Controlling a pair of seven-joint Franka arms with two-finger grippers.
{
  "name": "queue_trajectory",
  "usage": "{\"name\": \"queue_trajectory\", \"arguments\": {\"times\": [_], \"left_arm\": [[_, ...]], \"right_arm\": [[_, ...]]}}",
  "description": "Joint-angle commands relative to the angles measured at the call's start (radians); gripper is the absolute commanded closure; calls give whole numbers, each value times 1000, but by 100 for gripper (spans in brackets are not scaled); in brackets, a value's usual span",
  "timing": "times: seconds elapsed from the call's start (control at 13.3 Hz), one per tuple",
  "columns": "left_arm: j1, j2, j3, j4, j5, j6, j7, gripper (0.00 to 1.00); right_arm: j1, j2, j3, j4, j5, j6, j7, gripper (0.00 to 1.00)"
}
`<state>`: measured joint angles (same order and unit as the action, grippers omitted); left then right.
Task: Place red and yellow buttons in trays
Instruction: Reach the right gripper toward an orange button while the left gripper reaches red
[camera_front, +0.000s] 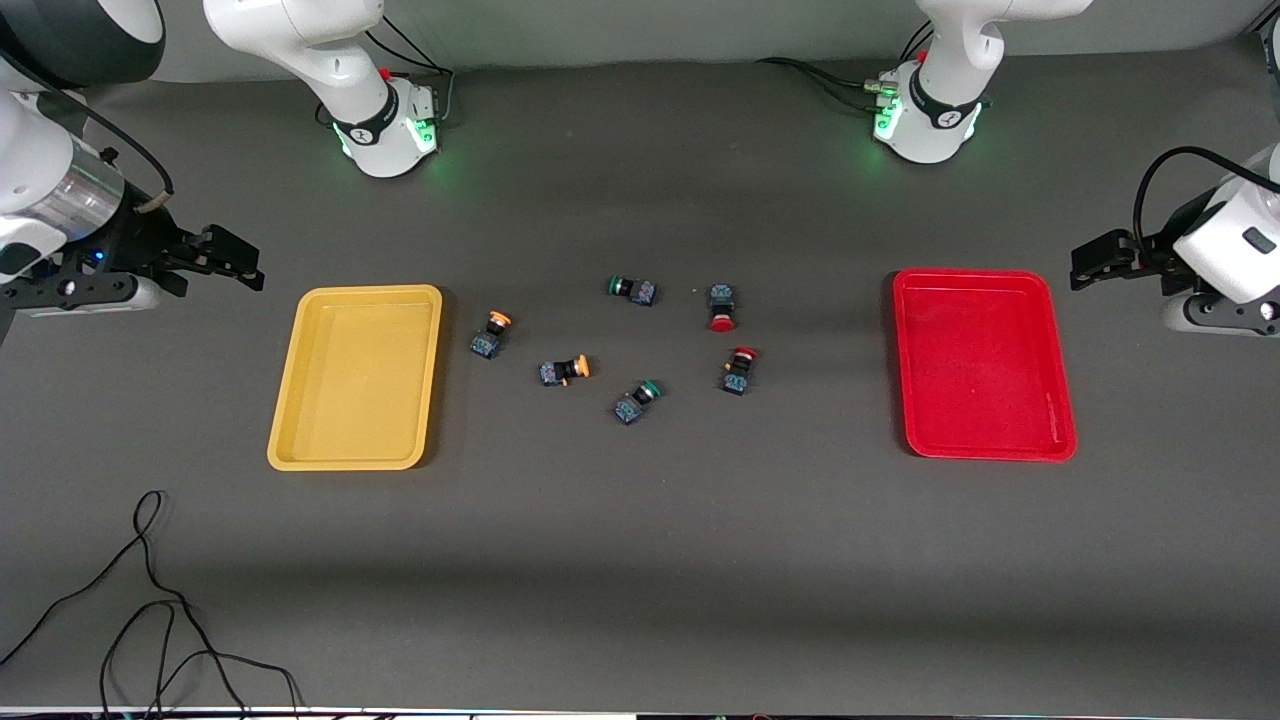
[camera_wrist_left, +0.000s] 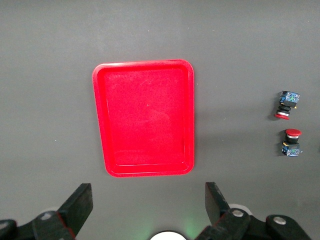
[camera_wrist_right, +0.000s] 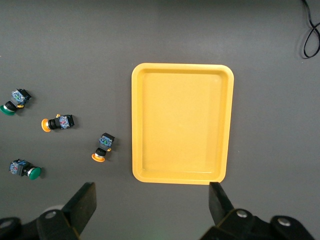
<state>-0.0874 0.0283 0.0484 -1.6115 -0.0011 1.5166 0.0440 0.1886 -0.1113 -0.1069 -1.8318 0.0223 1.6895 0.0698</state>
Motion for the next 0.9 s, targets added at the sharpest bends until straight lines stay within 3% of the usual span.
{"name": "queue_trajectory", "arguments": {"times": [0.0, 0.6, 0.82], "left_arm": [[-18, -14, 14, 1, 7, 4, -16, 0], [-29, -21, 10, -14, 3, -3, -23, 0], [-40, -102, -71, -173, -25, 69, -120, 0]], "right_arm": [[-6, 18, -3, 19, -16, -2, -21, 0], [29, 68, 3, 11, -7, -1, 21, 0], [83, 104, 9, -4, -4, 27, 83, 0]]}}
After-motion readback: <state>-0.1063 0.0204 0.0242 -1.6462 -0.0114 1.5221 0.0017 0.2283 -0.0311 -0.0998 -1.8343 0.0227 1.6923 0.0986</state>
